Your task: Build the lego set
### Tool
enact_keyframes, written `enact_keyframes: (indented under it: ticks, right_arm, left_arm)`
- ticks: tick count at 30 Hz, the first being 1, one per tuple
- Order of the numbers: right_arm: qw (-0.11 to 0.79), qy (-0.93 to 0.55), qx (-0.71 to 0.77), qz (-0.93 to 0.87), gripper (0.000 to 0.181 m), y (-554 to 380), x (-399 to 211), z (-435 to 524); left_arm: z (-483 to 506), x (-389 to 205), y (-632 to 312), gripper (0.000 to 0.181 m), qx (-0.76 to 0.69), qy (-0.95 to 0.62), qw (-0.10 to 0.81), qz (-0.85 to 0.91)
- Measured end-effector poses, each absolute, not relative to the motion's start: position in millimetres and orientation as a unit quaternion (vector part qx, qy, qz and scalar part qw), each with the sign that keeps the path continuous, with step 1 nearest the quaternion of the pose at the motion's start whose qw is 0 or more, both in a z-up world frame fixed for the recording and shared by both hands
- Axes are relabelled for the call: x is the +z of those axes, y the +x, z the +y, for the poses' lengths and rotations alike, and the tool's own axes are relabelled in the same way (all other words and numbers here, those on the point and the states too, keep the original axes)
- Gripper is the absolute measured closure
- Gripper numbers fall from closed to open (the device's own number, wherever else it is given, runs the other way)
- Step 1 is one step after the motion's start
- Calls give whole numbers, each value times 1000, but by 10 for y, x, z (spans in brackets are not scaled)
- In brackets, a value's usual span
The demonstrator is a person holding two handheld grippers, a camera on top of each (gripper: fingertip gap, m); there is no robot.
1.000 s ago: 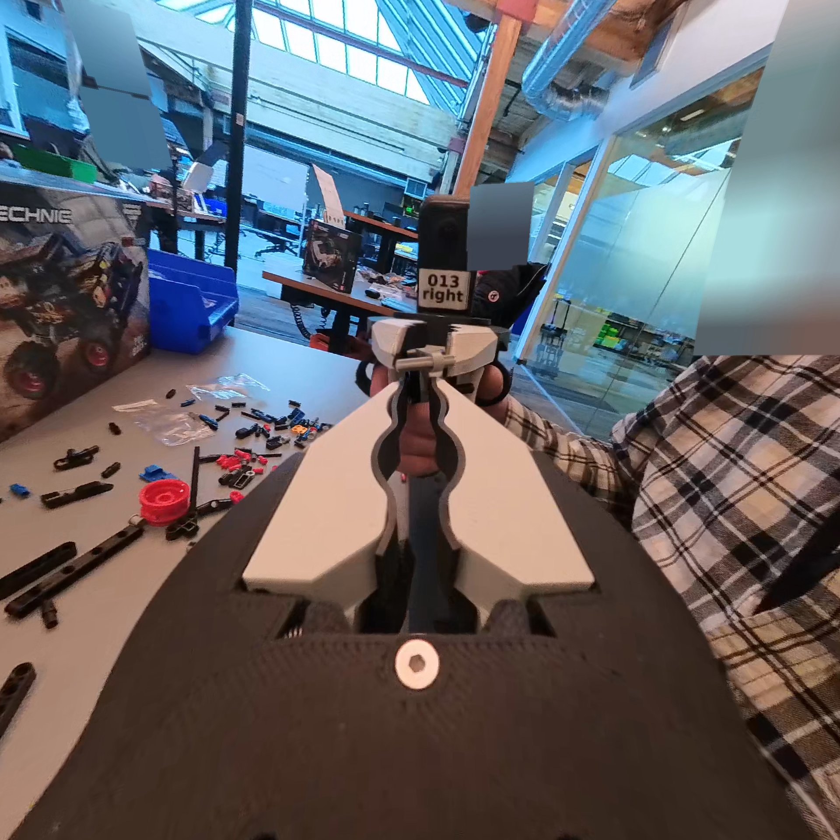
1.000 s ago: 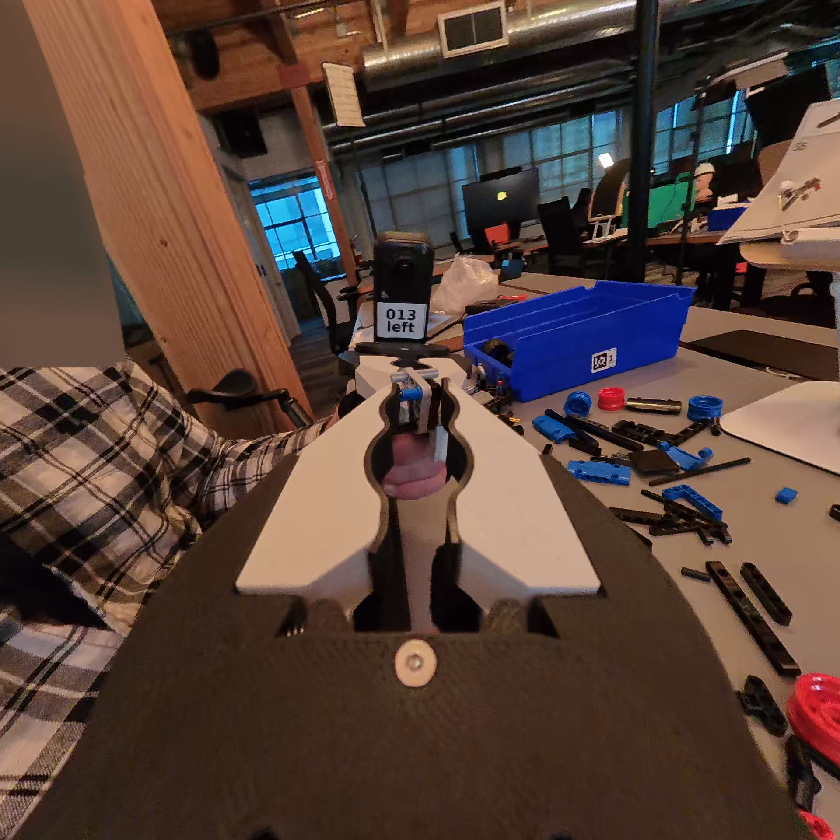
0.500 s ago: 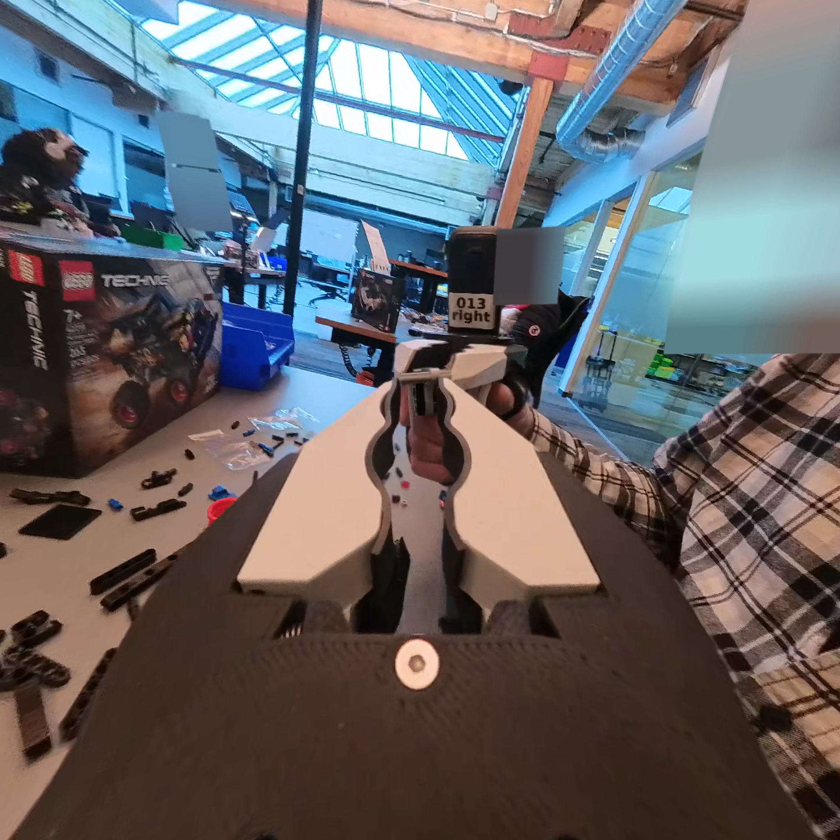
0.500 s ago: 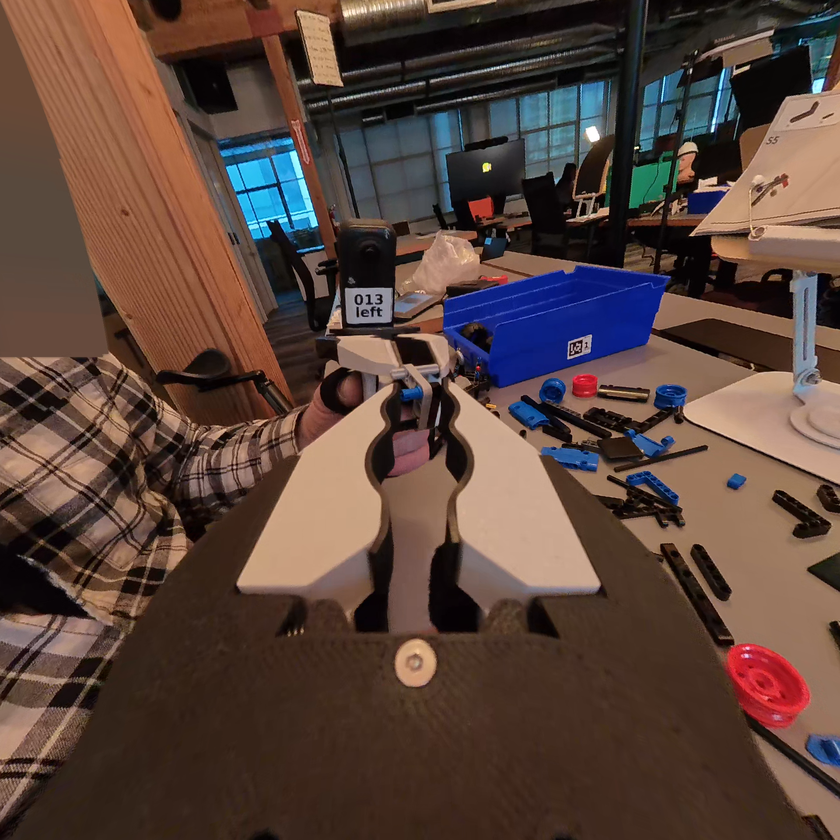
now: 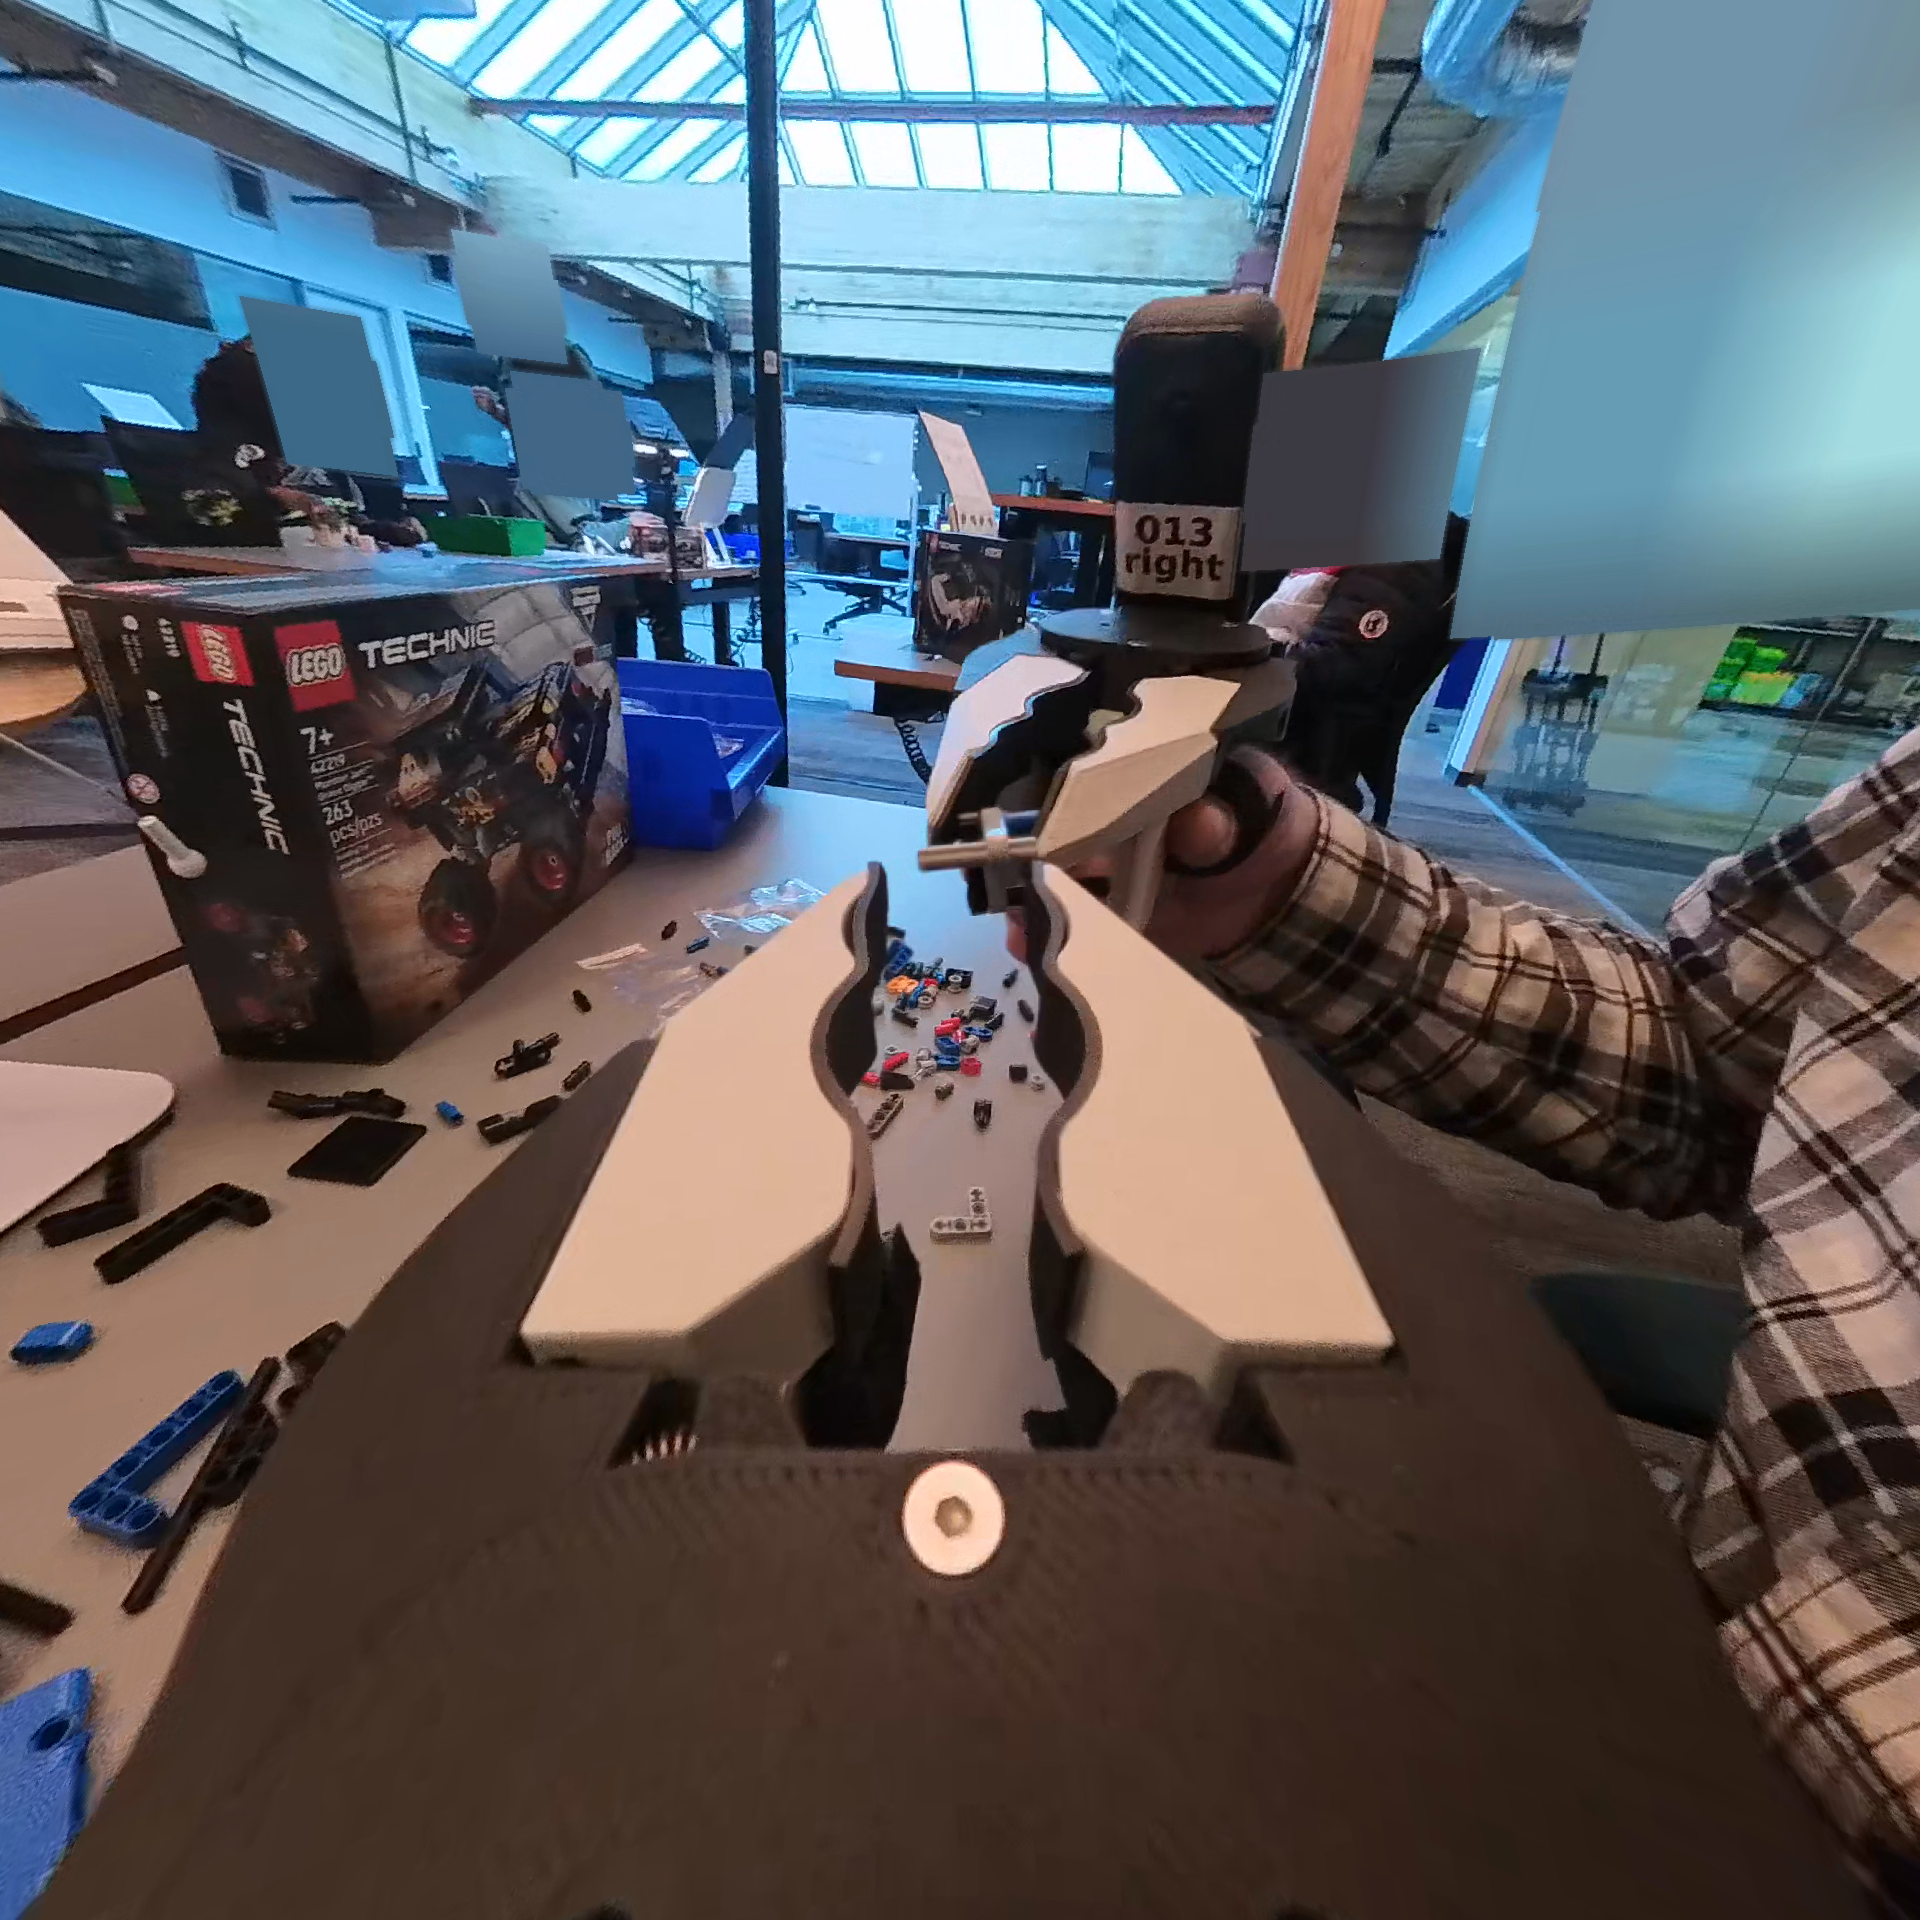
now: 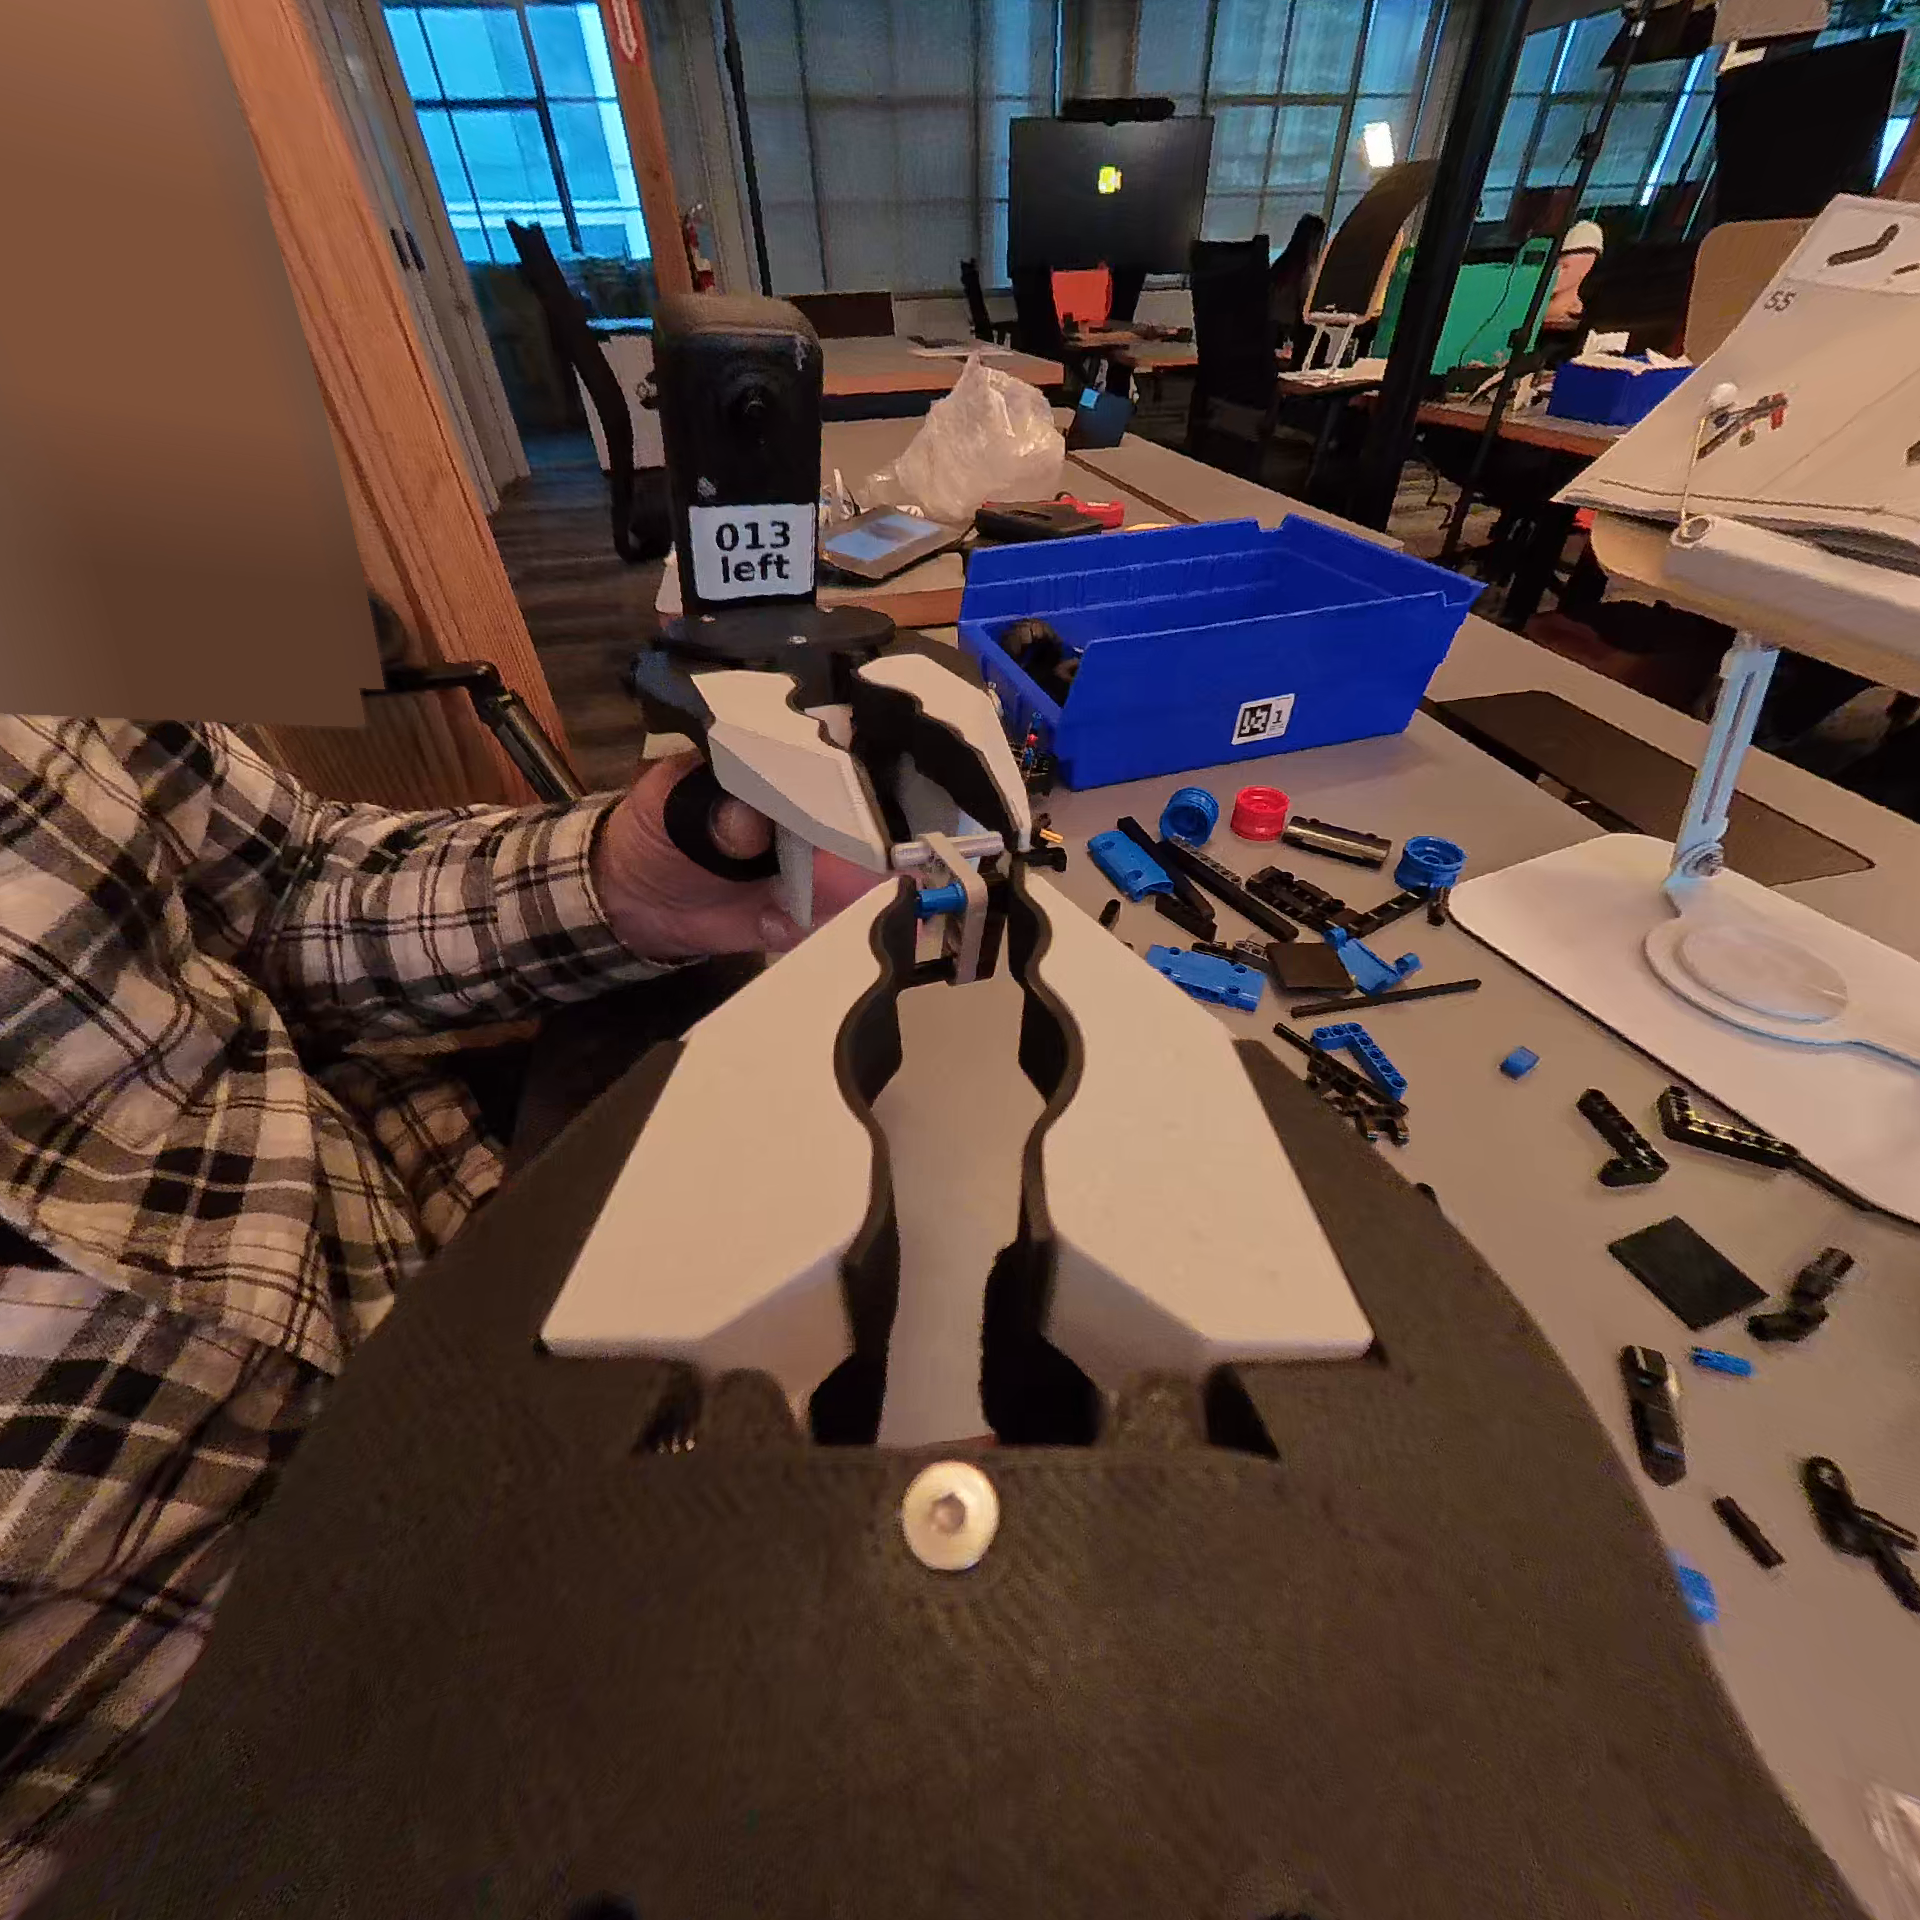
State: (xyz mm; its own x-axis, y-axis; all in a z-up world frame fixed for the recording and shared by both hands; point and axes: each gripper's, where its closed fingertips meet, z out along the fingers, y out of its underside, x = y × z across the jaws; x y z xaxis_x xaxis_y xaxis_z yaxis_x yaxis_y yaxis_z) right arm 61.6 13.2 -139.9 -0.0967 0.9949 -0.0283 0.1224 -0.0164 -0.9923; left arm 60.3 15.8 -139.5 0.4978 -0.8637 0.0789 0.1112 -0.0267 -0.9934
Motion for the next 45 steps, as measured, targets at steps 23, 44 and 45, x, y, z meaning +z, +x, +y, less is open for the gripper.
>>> enact_keyframes:
  ticks: [23, 44, 45]
  right_arm:
    - [464, -502, 457, -569, 166, 564, -1435, 120]
    - [412, -506, 572, -497, 164, 660, -1335, 190]
    - [412, -509, 571, -496, 163, 674, -1336, 209]
  left_arm:
    - [148, -1406, 636, 161, -389, -598, 626, 316]
    - [245, -1329, 516, 160, -477, -584, 613, 238]
    - [247, -1314, 500, 160, -483, -580, 613, 233]
